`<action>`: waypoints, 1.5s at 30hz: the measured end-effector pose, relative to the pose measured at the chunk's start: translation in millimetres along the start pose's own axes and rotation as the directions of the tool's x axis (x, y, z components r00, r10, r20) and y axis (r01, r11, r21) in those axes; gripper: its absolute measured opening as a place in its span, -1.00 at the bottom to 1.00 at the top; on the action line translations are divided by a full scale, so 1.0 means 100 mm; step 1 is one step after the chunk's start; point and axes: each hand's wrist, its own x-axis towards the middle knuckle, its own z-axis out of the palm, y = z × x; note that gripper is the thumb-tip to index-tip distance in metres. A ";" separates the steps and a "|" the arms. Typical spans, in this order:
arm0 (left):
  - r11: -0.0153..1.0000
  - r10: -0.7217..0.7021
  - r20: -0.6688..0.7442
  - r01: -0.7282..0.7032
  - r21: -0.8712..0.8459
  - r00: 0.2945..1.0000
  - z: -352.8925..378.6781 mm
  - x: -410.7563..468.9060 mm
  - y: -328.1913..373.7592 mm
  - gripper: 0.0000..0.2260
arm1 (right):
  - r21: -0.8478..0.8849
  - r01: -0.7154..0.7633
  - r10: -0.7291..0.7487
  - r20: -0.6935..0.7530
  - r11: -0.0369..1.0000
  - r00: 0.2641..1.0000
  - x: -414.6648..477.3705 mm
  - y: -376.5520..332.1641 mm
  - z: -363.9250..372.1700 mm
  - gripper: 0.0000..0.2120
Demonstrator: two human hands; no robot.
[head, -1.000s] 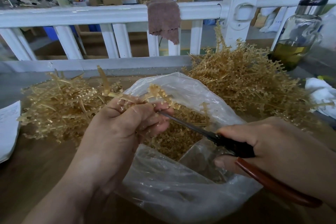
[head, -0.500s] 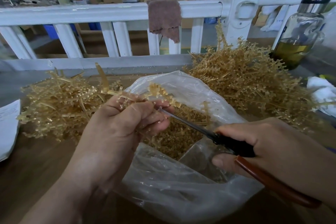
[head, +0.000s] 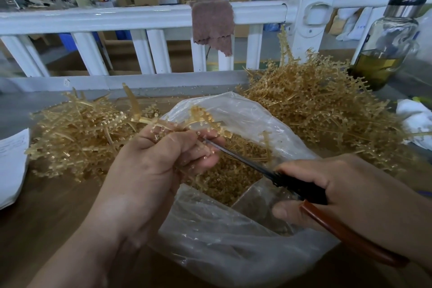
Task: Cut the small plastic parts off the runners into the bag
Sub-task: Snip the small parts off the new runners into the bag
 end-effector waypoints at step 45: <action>0.993 -0.111 -0.026 0.110 -0.043 0.993 0.10 -0.09 0.08 -0.88 | -0.041 -0.059 0.060 0.008 0.997 0.998 -0.05 -0.07 0.00 -0.49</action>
